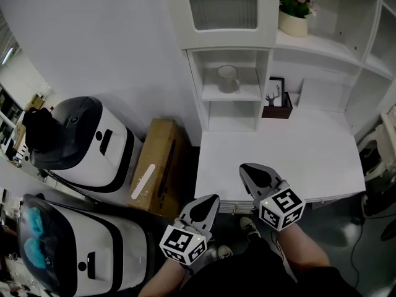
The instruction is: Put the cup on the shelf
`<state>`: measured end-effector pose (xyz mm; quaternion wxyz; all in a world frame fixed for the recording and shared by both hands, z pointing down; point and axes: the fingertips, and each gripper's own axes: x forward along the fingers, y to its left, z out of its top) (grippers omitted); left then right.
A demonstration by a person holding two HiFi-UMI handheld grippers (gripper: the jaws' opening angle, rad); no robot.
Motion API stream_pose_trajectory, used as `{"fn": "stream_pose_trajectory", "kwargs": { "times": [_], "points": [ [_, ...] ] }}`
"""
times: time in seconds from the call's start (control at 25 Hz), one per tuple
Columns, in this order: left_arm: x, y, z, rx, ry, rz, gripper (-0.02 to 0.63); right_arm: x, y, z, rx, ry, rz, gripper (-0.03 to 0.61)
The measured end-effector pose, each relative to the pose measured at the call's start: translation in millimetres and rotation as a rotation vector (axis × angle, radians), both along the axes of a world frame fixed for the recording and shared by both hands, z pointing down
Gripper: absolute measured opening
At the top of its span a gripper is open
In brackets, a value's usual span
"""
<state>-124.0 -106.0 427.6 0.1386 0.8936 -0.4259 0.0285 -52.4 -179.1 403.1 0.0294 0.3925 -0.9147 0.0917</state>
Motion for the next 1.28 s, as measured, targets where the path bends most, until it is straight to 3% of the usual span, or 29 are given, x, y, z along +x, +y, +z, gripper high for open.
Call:
{"fn": "stream_pose_trajectory", "kwargs": {
  "times": [0.8, 1.28],
  "points": [
    [5.7, 49.2, 2.5, 0.005, 0.026, 0.049, 0.005, 8.3, 75.5, 6.8, -0.022, -0.004, 0.047, 0.003],
    [27.3, 53.4, -7.7, 0.018, 0.013, -0.001, 0.005, 25.1, 87.9, 0.3, -0.02, -0.017, -0.018, 0.003]
  ]
}}
